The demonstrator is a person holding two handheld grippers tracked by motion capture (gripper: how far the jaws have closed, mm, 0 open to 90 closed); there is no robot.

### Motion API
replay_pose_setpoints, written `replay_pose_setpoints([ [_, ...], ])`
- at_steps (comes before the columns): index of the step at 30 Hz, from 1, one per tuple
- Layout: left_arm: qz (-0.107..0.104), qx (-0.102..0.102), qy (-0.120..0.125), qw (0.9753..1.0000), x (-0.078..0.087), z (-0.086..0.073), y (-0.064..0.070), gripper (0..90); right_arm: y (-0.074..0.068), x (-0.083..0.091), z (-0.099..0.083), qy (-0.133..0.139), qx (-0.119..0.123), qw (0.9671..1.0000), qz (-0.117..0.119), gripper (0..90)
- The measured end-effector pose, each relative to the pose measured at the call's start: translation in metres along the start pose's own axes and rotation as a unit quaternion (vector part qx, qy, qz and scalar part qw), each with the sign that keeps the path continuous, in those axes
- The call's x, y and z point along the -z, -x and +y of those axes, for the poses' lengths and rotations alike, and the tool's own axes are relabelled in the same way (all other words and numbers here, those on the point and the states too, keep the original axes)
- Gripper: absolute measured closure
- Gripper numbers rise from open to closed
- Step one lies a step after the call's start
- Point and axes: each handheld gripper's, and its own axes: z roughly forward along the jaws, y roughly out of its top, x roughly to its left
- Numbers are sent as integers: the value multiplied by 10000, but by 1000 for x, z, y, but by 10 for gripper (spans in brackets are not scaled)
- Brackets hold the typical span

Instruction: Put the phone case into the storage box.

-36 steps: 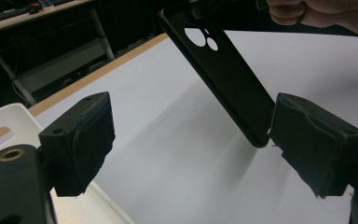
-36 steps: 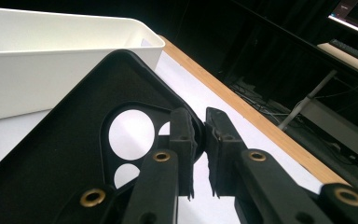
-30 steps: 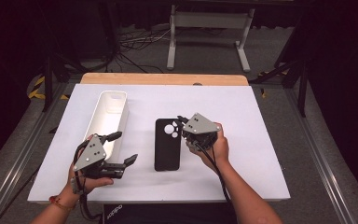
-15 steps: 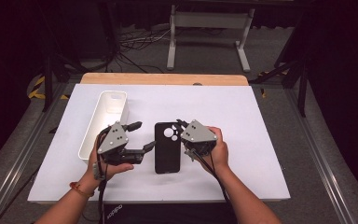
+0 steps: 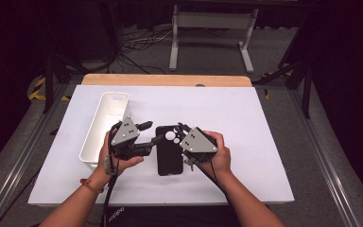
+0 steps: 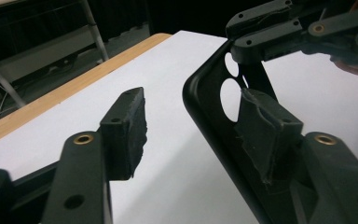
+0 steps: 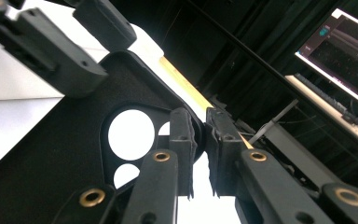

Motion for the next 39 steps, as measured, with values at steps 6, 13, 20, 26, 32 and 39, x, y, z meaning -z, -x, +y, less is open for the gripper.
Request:
replay_pose_setpoints([
  [6, -8, 54, 37, 10000, 2, -1, -2, 559, -9, 4, 3, 127, 271, 9995, -126, 821],
  [13, -127, 22, 60, 9999, 3, -1, -1, 708, -12, 6, 3, 205, 335, 9991, -172, 818],
  [20, -62, 3, 130, 9999, 5, 0, -2, 788, -15, 8, 4, 240, 441, 9986, -171, 819],
  [26, -38, -7, 214, 9998, 7, -1, -2, 804, -14, 7, 4, 278, 357, 9989, -122, 814],
  [32, 16, -9, 313, 9995, 10, 0, -2, 811, -12, 6, 7, 312, 146, 9994, -79, 796],
  [39, -9, -11, 318, 9995, 12, 0, -6, 813, -3, 4, 6, 341, -417, 9981, 308, 589],
])
